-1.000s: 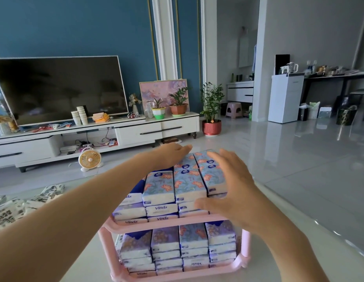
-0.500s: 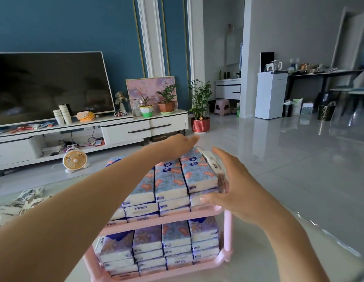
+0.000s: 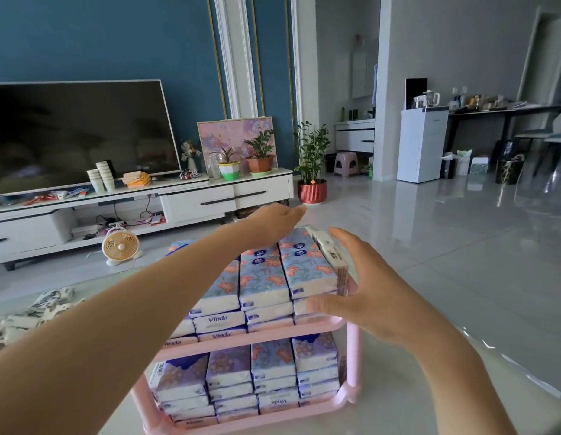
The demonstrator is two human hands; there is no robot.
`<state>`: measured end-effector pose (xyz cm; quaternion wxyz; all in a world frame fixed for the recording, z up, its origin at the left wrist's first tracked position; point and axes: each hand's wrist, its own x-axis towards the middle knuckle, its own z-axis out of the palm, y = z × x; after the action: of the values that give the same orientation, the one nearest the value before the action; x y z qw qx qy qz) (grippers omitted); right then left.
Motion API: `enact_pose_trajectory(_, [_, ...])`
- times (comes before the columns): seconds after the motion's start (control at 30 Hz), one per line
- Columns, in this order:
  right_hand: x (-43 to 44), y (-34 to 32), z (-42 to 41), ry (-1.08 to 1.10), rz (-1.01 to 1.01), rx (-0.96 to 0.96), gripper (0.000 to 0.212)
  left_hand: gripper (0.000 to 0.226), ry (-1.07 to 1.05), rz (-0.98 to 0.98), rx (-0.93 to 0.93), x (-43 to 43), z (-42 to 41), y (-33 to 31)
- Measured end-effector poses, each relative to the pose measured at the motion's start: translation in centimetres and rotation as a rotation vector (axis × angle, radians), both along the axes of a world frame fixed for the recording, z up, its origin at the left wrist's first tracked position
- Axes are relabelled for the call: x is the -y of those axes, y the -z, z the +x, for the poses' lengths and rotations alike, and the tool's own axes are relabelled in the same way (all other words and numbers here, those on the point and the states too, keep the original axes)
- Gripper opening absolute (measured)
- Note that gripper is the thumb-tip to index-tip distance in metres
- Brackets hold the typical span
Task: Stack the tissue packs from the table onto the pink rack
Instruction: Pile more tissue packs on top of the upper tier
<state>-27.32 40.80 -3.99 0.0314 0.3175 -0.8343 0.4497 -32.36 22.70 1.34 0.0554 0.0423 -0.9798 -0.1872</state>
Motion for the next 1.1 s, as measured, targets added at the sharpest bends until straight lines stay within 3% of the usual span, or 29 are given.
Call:
enact_pose_trajectory(0.17, [-0.3,-0.5,0.7,0.072,-0.013,-0.090,0.092,0.050,-0.059,0.138,-0.226,3.9,3.9,-2.0])
enact_pose_trajectory(0.4, [4.4,-1.3,3.7,0.038,-0.267,-0.335,0.035,0.047,-0.298,0.213,-0.253,12.0,11.8,-0.1])
enact_pose_trajectory(0.53, [7.7,-0.2,5.1,-0.091,-0.223,-0.354,0.039,0.051,-0.351,0.461,-0.186,11.9,12.2,0.8])
enact_pose_trajectory(0.67, [7.5,0.1,4.3,-0.077,-0.264,-0.360,0.030,0.048,-0.394,0.643,-0.195,10.2,11.3,1.3])
enact_pose_trajectory(0.87, [7.4,-0.1,4.3,-0.068,-0.271,-0.397,0.024,0.049,-0.401,0.702,-0.123,9.8,11.2,1.3])
enact_pose_trajectory(1.1, [8.5,0.1,5.0,-0.083,-0.225,-0.384,0.029,0.048,-0.387,0.560,-0.125,9.5,11.6,1.4])
